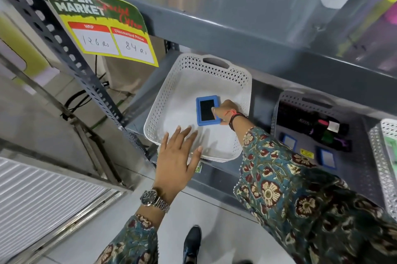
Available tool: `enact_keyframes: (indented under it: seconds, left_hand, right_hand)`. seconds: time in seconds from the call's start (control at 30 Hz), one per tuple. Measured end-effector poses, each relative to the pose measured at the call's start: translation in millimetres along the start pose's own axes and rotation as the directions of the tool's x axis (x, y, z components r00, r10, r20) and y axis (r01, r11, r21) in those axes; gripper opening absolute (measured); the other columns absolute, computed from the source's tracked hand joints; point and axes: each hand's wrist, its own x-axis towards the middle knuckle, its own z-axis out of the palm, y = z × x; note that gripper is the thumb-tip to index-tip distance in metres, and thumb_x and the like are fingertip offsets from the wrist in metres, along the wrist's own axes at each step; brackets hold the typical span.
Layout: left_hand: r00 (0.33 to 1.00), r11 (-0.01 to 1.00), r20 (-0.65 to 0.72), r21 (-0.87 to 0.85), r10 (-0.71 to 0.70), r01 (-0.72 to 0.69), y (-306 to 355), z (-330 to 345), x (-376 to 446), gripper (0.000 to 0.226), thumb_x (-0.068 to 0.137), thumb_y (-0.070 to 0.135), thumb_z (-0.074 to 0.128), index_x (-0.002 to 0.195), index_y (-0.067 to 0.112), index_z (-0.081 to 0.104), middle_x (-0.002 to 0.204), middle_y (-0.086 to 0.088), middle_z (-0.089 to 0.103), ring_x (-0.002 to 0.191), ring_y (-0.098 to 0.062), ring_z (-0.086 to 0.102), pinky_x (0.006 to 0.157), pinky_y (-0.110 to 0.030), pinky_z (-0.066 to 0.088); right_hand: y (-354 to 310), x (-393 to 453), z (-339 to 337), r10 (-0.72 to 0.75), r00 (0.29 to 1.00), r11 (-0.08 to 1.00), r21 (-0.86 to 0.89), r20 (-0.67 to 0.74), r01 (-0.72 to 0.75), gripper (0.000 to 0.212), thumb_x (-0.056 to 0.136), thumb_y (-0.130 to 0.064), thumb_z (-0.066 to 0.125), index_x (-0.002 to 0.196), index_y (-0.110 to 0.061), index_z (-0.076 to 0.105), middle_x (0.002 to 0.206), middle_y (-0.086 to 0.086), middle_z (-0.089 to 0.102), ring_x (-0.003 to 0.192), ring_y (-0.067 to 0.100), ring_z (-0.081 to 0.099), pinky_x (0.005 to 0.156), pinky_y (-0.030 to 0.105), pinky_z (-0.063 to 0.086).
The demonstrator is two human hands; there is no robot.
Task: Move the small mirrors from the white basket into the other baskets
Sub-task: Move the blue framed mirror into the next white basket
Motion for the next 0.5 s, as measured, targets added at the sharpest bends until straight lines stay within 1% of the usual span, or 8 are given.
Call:
enact_keyframes:
  seconds: [0.07, 0.13, 0.2, 0.23, 0.27, 0.33, 0.4, 0.5]
  left_hand:
    - [1.0, 1.0, -0.012, 0.006, 0.01, -0.01, -0.2, -0.6, 0.0, 0.051, 0.095, 0.048, 0.028, 0.132, 0.022, 0.052, 0.137, 0.001, 0.054, 0.138, -0.02, 0.037, 0.116, -0.039, 0.015]
    - [1.0, 0.999, -0.012, 0.02, 0.029, -0.028, -0.7, -1.1, -0.2, 0.051, 0.095, 0.048, 0.025, 0.129, 0.023, 0.054, 0.13, 0.002, 0.059, 0.135, -0.019, 0.041, 0.114, -0.04, 0.021]
    - [0.999, 0.999, -0.008, 0.038, 0.032, -0.032, -0.7, -0.9, -1.1, 0.052, 0.095, 0.048, 0.023, 0.129, 0.022, 0.054, 0.129, 0.003, 0.059, 0.135, -0.018, 0.04, 0.114, -0.04, 0.022]
    - [1.0, 0.998, -0.01, 0.049, 0.03, -0.029, 1.9, -0.4, -1.5, 0.053, 0.095, 0.047, 0.023, 0.129, 0.021, 0.054, 0.129, 0.003, 0.059, 0.136, -0.018, 0.039, 0.114, -0.04, 0.021]
    - [1.0, 0.998, -0.014, 0.059, 0.027, -0.026, 4.6, 0.2, -1.6, 0.053, 0.096, 0.047, 0.022, 0.129, 0.02, 0.053, 0.131, 0.003, 0.058, 0.137, -0.018, 0.037, 0.115, -0.041, 0.02]
    - [0.999, 0.997, -0.024, 0.066, 0.029, -0.027, 15.9, 2.2, -2.4, 0.053, 0.096, 0.045, 0.022, 0.131, 0.018, 0.051, 0.134, 0.002, 0.056, 0.139, -0.018, 0.034, 0.117, -0.041, 0.016]
    - [0.998, 0.996, -0.024, 0.057, 0.065, -0.064, 38.0, 7.5, -4.2, 0.051, 0.096, 0.043, 0.024, 0.133, 0.017, 0.05, 0.138, 0.001, 0.054, 0.141, -0.018, 0.031, 0.118, -0.042, 0.012]
    - [0.988, 0.988, -0.018, 0.029, 0.15, -0.15, 80.0, 21.3, -9.0, 0.049, 0.097, 0.04, 0.028, 0.133, 0.015, 0.049, 0.14, -0.001, 0.051, 0.142, -0.02, 0.028, 0.118, -0.042, 0.01]
  right_hand:
    - [5.0, 2.7, -5.8, 0.003, 1.0, 0.996, 0.091, -0.009, -0.002, 0.03, 0.089, -0.015, 0.057, 0.115, 0.001, 0.057, 0.121, 0.02, 0.061, 0.11, 0.036, 0.06, 0.087, 0.046, 0.056]
    - [3.6, -5.3, -14.7, -0.037, 0.999, 0.991, 0.131, -0.023, 0.04, 0.027, 0.089, -0.016, 0.058, 0.109, 0.001, 0.059, 0.107, 0.017, 0.062, 0.103, 0.033, 0.062, 0.085, 0.044, 0.056]
    - [4.5, -9.6, -26.7, -0.099, 0.992, 0.981, 0.162, -0.076, 0.11, 0.017, 0.089, -0.019, 0.059, 0.079, -0.006, 0.059, 0.089, 0.014, 0.057, 0.088, 0.028, 0.059, 0.079, 0.041, 0.055]
    - [6.9, -11.7, -35.1, -0.12, 0.987, 0.973, 0.186, -0.108, 0.138, 0.028, 0.088, -0.02, 0.06, 0.063, -0.009, 0.053, 0.082, 0.013, 0.055, 0.082, 0.025, 0.056, 0.079, 0.042, 0.055]
    - [10.2, -14.4, -43.4, -0.137, 0.982, 0.964, 0.209, -0.128, 0.162, 0.038, 0.086, -0.021, 0.062, 0.054, -0.013, 0.045, 0.075, 0.012, 0.053, 0.079, 0.024, 0.053, 0.08, 0.044, 0.054]
    - [23.0, -18.3, -60.6, -0.175, 0.971, 0.935, 0.282, -0.163, 0.216, 0.04, 0.084, -0.022, 0.065, 0.052, -0.014, 0.042, 0.07, 0.012, 0.048, 0.074, 0.022, 0.05, 0.076, 0.044, 0.053]
    - [40.2, -32.4, -84.7, -0.196, 0.955, 0.901, 0.343, -0.222, 0.265, 0.029, 0.082, -0.023, 0.066, 0.061, -0.014, 0.049, 0.073, 0.011, 0.048, 0.074, 0.019, 0.049, 0.071, 0.039, 0.05]
    - [74.9, -53.1, -124.5, -0.204, 0.943, 0.89, 0.351, -0.263, 0.29, 0.027, 0.086, -0.025, 0.062, 0.062, -0.02, 0.051, 0.084, 0.007, 0.053, 0.081, 0.018, 0.051, 0.079, 0.035, 0.05]
